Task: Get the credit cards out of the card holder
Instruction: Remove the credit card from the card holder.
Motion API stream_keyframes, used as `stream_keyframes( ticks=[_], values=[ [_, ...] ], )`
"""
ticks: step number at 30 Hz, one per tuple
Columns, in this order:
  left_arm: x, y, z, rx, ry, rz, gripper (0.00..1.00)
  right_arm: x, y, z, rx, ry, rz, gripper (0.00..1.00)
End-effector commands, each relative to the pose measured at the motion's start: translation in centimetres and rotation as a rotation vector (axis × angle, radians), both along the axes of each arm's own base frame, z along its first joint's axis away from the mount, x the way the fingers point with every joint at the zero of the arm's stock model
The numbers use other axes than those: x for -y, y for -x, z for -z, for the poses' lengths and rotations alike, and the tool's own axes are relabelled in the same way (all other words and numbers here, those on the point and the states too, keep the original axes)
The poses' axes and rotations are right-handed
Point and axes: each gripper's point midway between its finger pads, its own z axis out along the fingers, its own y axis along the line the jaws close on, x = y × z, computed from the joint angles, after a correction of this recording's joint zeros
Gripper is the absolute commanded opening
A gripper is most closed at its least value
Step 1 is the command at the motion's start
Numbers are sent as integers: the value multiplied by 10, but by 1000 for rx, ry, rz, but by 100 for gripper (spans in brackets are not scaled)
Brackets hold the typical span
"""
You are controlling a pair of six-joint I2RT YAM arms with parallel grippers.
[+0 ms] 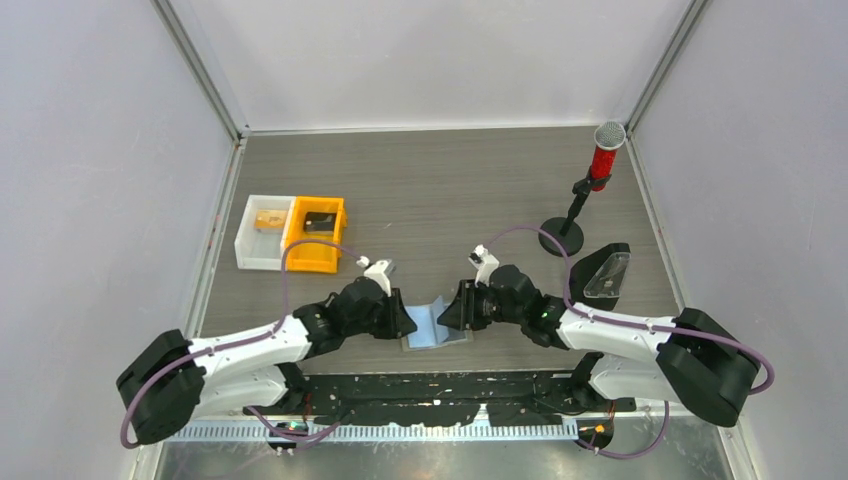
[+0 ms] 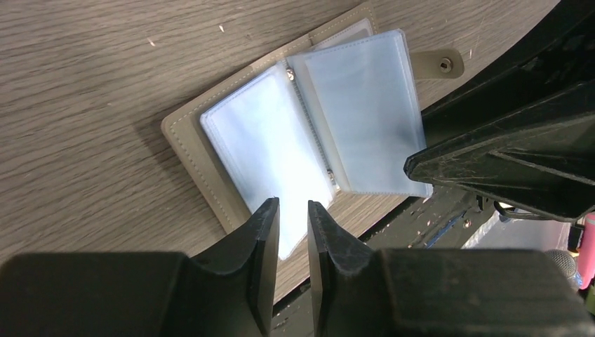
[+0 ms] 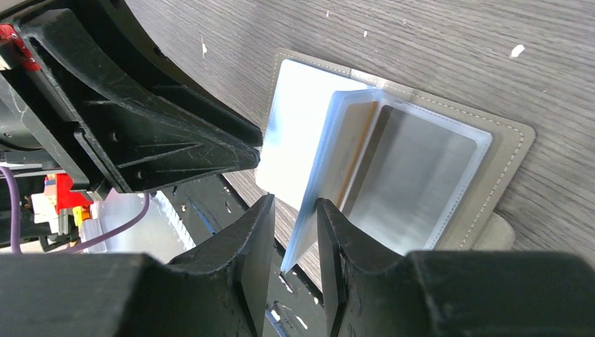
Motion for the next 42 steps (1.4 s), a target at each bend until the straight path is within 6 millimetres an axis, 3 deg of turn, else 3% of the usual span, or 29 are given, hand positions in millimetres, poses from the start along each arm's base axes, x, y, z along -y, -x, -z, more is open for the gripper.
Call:
stream_keyframes(
  ticks=[1,13,23,31,35,42],
  values=[
    [-10,-10,-19,71,-33,-39,25,-18,-7,-26,44,-59,-11,37],
    [-38,-13,-55,159,-58,-94,32,-40,5,-24,44,-36,-59,45],
    [-36,-10,-57,145,-46,-85,34,-38,2,-11,49,0,-43,57],
    [-29,-10,-55,141,-5,-80,37,-41,3,-13,50,-5,-60,46],
    [-30,-11,-54,139,-20,-81,38,-51,5,-17,56,-19,-81,47],
    [-29,-12,-54,138,-17,-84,40,-57,10,1,25,9,-100,47]
  ],
)
